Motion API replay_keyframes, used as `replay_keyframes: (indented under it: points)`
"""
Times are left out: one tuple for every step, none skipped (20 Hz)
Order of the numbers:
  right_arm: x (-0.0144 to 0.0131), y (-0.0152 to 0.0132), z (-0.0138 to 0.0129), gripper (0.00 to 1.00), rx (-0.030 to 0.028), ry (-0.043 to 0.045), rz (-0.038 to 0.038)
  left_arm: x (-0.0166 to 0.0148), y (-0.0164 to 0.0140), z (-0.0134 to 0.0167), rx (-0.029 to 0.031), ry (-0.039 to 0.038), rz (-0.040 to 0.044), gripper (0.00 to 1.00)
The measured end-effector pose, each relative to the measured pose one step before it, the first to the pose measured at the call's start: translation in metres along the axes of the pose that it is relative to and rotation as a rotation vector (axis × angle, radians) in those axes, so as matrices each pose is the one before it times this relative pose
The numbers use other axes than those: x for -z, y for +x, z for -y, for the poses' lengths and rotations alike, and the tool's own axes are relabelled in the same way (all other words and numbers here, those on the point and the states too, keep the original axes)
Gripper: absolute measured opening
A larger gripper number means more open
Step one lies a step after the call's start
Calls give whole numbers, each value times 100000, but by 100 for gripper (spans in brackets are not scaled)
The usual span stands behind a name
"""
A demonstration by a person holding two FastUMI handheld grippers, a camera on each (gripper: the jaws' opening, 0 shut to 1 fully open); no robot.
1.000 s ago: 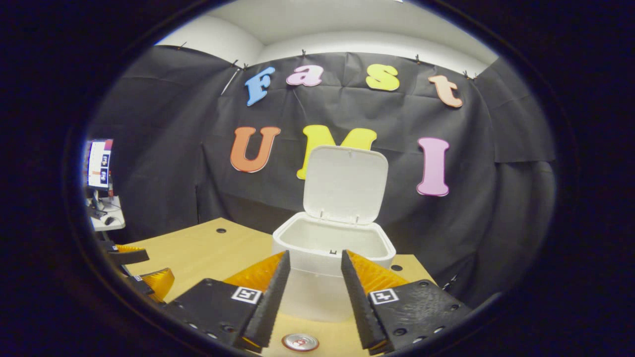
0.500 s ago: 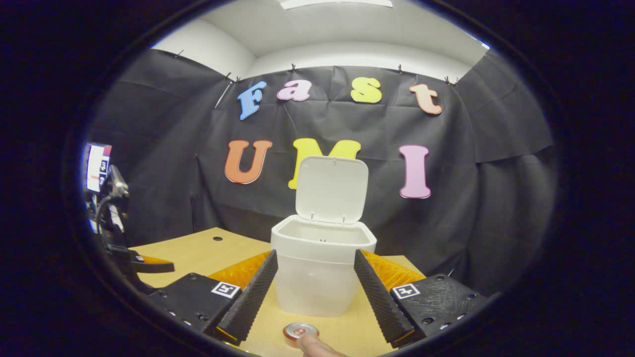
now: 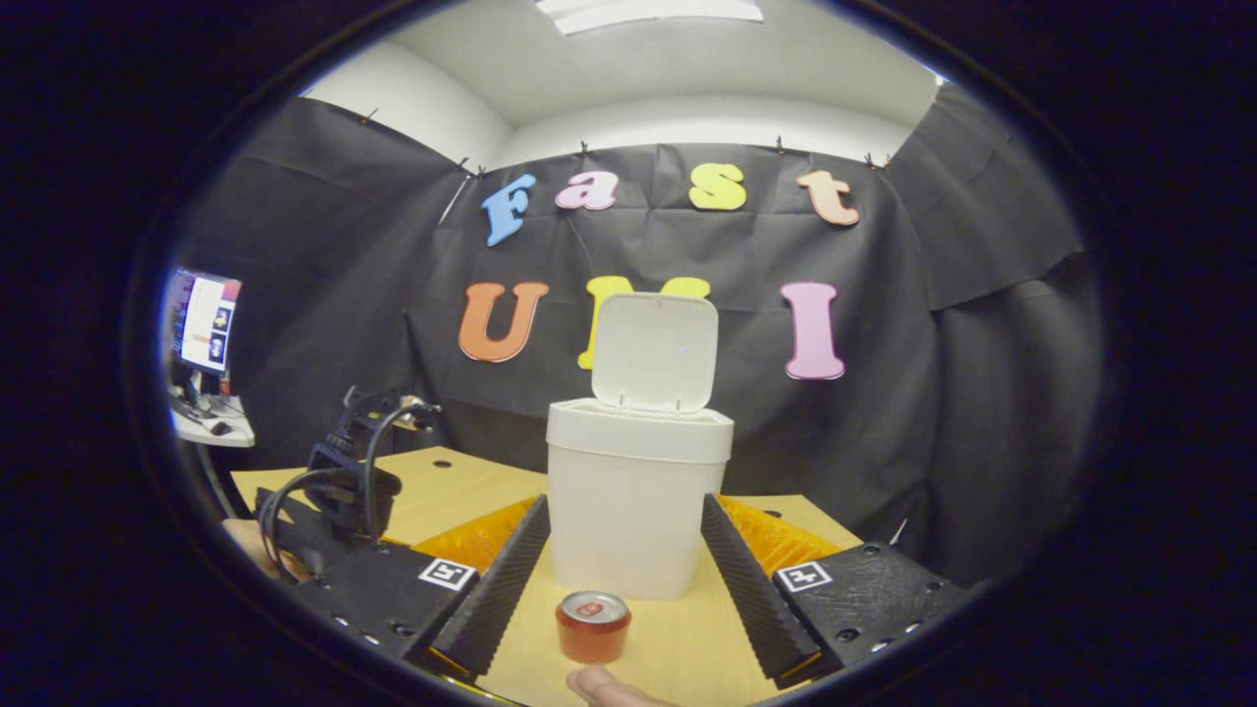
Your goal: Press the lid of the desktop garbage bin to open it, pick up the crumpled paper on the desktop and throw it into the bin, then pick up the pop can on the desktop and drop it into the bin, and finally close the garbage bin lid.
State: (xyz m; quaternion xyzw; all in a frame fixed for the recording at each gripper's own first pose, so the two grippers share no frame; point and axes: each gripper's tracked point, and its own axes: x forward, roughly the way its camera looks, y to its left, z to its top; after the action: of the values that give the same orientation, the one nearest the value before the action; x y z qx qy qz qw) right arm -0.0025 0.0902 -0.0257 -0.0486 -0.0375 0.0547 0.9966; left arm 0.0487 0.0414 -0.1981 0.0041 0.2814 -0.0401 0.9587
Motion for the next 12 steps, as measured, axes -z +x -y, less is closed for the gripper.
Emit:
replay_keyframes:
  points:
    - [661,-371,-7,95,-1011,415,1272,374,315,-207,-1311,1891,-344,95]
    - [733,-248,207,95,-68,720,966,-13,-45,-321,-1953,980,151,95]
    - [881,-317,29,98,-547,841,74,301,140,227,-77,86,-625,94]
    - [1284,-130,-199,95,-1250,947,-1214,121,-5,137,1358,-528,-61,94]
    - [1111,-112,-301,98,-1594,571,-1724,88,8,102,1886,-936,-377,94]
    - [1206,29,-33,98,-767,138,-2412,169,123,-79,1013,-810,-254,93]
    - [999,100,160,98,-65,-77,-2132,46,71,-204,-171,-747,148,88]
    - [922,-20,298,95,444,119,-1864,334,350,455,-147,-226,-68,86]
    - [820,-13,193,95,313,641,-1735,453,248,443,260,570,-1010,80]
    - [933,-119,92,95,-73,1333,-1833,359,22,155,11,1514,-594,78]
    - [699,107,19,95,-348,1494,-2129,204,76,-32,-461,1678,-276,77]
    - [706,220,165,95,115,1439,-2159,86,-92,-193,-554,1068,-554,77]
